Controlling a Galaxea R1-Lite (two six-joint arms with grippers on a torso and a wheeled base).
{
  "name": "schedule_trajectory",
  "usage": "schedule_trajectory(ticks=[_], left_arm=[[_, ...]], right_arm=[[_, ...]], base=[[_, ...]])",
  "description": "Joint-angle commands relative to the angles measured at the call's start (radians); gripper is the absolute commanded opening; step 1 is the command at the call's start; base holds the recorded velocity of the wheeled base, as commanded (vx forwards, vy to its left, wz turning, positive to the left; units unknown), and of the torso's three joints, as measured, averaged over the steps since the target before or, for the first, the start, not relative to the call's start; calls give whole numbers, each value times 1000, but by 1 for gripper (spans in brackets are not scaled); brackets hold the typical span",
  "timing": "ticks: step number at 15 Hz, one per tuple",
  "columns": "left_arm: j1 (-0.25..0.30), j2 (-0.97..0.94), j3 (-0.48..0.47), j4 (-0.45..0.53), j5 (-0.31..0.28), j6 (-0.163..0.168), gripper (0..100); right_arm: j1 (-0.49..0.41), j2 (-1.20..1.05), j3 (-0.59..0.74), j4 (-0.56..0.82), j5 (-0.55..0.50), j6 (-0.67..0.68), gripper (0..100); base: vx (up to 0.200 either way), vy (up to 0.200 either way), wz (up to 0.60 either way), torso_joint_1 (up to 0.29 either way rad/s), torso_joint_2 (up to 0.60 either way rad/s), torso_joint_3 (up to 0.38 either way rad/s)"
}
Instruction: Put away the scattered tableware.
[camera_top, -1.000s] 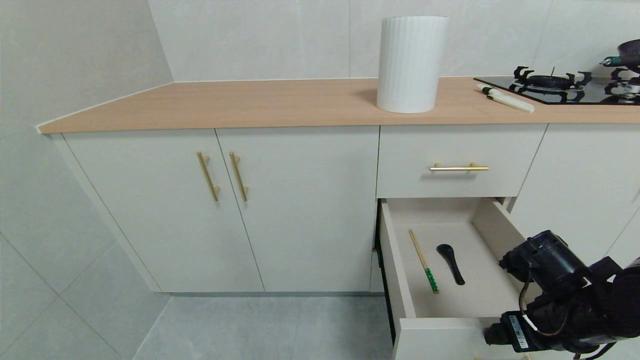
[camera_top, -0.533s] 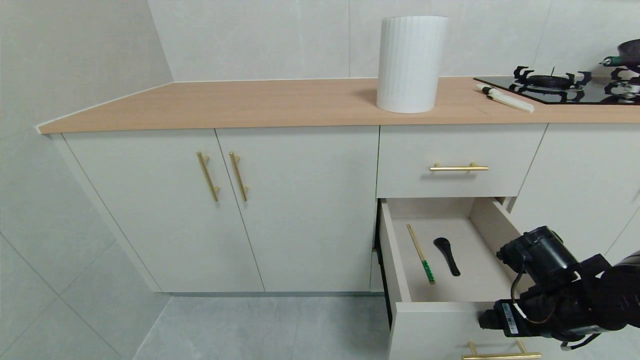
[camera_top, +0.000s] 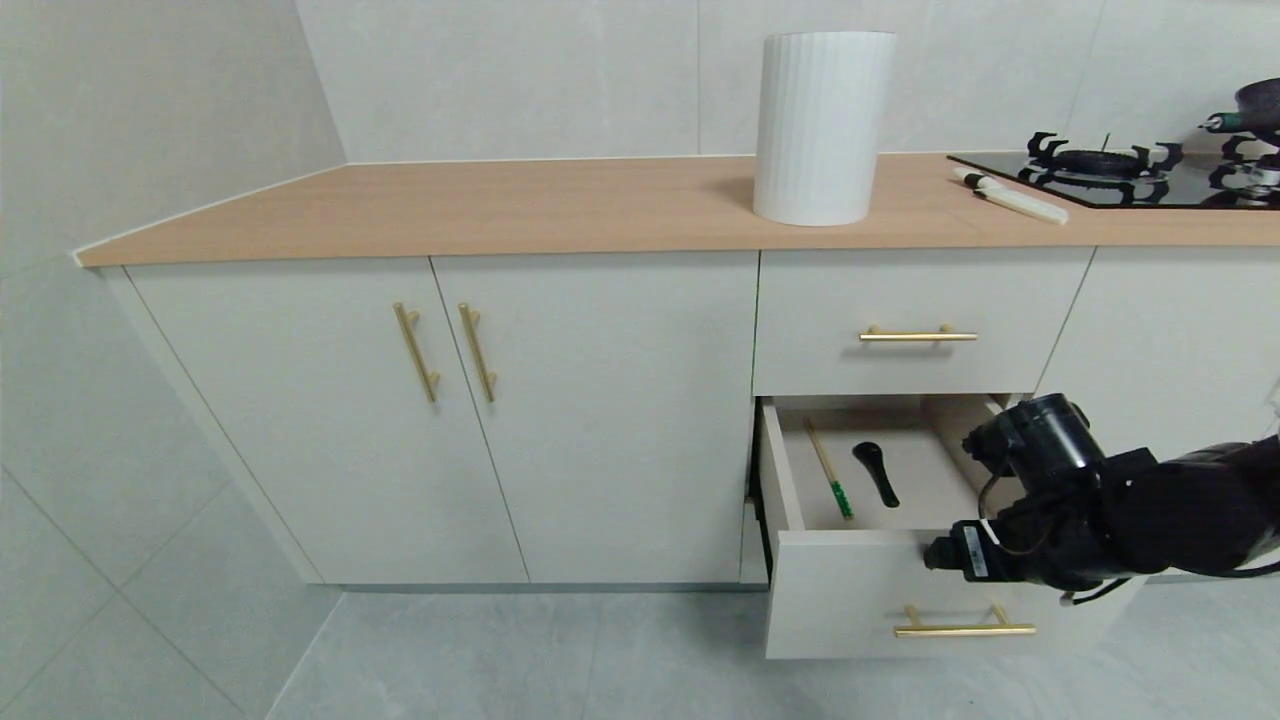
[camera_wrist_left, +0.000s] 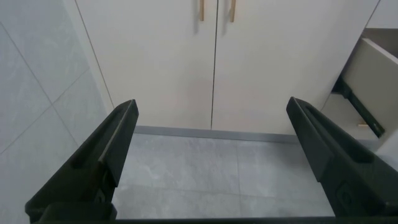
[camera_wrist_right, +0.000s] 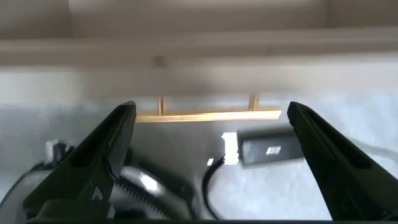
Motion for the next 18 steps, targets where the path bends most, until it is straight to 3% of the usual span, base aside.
schedule_trajectory(ticks=[1, 10, 18], left_arm=[[1, 0, 0, 0, 1, 0, 100], [-1, 0, 0, 0, 0, 0, 100], [1, 0, 0, 0, 0, 0, 100]], right_arm=[[-38, 79, -90, -3, 1, -12, 100], [-70, 295, -450, 36, 5, -59, 100], [-100, 384, -545, -4, 13, -48, 100]], base=[[0, 0, 0, 0, 0, 0], [0, 0, 0, 0, 0, 0], [0, 0, 0, 0, 0, 0]])
